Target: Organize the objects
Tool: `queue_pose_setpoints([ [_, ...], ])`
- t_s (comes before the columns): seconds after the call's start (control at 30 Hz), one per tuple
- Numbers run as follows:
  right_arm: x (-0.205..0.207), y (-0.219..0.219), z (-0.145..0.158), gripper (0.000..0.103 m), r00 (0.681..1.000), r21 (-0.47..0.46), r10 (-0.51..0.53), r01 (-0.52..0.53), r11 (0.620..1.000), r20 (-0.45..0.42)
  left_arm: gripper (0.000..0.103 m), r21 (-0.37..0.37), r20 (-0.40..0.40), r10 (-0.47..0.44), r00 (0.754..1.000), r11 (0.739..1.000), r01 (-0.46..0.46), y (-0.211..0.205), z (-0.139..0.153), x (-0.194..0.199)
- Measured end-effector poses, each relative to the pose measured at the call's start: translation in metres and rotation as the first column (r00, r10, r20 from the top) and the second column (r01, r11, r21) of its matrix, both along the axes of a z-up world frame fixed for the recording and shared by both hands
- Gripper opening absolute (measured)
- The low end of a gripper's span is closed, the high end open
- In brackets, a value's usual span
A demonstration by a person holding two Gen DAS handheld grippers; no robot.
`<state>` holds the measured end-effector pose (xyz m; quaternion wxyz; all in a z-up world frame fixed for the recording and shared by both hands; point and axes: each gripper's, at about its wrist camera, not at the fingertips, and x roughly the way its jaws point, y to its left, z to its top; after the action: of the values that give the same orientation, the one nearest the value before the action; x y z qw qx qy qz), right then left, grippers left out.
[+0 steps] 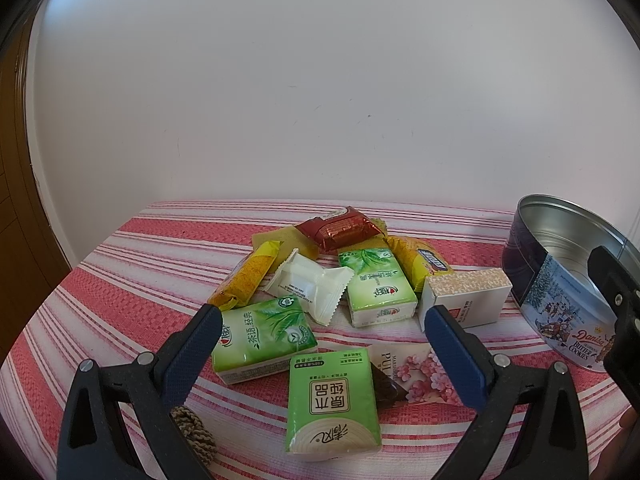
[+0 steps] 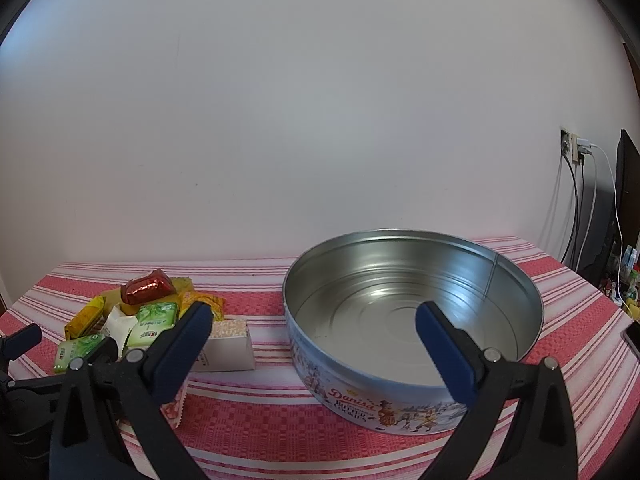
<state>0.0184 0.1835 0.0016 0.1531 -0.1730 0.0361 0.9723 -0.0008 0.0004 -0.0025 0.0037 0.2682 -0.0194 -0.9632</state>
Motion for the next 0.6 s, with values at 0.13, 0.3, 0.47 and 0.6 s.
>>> queue_pose_setpoints([
  [0.13,-0.001,0.000,0.000,0.103,1.000,0.000,0.003,-0.003,1.000,0.004,0.102,0.016,0.007,-0.008,1.000,1.000,0.008,-0.003,0.000,0.000],
  [0.3,-0.003,-0.001,-0.001,0.103,1.000,-0.006,0.022,-0.022,1.000,0.020,0.102,-0.028,0.028,0.019,0.999,0.999,-0.018,-0.014,0.000,0.007],
  [0.47,-0.003,-0.004,-0.003,0.103,0.998,-0.022,0.060,-0.059,0.998,0.030,0.102,-0.037,0.104,0.082,0.991,0.996,-0.078,-0.042,-0.007,0.018],
  [0.6,-0.006,-0.012,-0.005,0.103,0.993,-0.020,0.109,-0.108,0.994,0.048,0.102,-0.014,0.167,0.131,0.977,0.991,-0.131,-0.066,-0.014,0.018],
])
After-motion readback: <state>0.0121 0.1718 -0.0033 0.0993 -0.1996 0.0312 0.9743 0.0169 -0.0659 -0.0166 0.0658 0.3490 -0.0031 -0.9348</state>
